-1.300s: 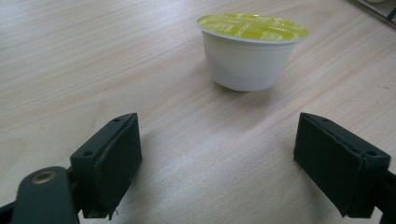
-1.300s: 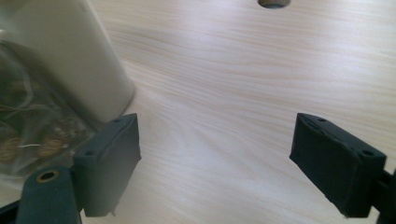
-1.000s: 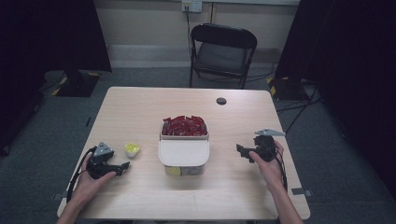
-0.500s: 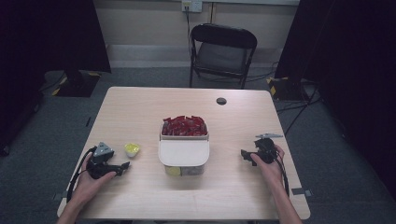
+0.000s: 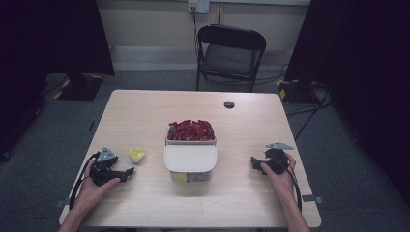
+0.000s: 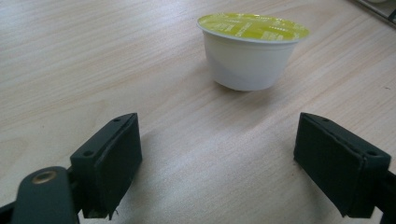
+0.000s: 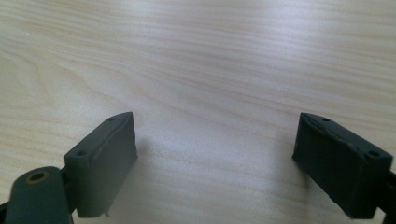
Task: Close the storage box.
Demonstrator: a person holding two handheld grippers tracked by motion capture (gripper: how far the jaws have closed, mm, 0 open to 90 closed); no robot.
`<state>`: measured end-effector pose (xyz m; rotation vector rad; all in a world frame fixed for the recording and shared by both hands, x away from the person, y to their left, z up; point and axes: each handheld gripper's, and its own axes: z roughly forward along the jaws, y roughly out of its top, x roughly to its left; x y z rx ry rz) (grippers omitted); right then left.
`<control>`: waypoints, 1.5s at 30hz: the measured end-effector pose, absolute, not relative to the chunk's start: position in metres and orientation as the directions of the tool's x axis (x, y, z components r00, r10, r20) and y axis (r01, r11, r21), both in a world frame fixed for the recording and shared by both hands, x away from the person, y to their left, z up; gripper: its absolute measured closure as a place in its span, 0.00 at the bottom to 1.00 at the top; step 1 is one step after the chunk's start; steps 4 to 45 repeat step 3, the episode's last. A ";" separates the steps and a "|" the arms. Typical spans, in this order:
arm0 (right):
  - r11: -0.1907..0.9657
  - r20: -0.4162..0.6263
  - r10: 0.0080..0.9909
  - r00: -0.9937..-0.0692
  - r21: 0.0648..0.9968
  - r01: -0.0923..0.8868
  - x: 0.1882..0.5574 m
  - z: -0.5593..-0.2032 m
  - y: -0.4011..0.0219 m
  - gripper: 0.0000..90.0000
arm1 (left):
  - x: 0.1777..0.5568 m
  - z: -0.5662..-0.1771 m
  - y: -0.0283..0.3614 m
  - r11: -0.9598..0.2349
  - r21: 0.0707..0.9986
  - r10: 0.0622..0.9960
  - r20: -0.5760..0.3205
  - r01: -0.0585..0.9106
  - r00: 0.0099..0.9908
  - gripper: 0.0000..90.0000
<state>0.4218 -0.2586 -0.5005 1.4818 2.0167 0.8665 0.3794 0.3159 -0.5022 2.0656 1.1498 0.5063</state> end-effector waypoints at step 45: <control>0.210 -0.016 0.956 -0.292 0.733 0.647 0.422 -0.500 -0.258 0.14 | 0.379 -0.502 0.316 -0.353 0.740 0.850 -0.002 0.572 0.527 0.16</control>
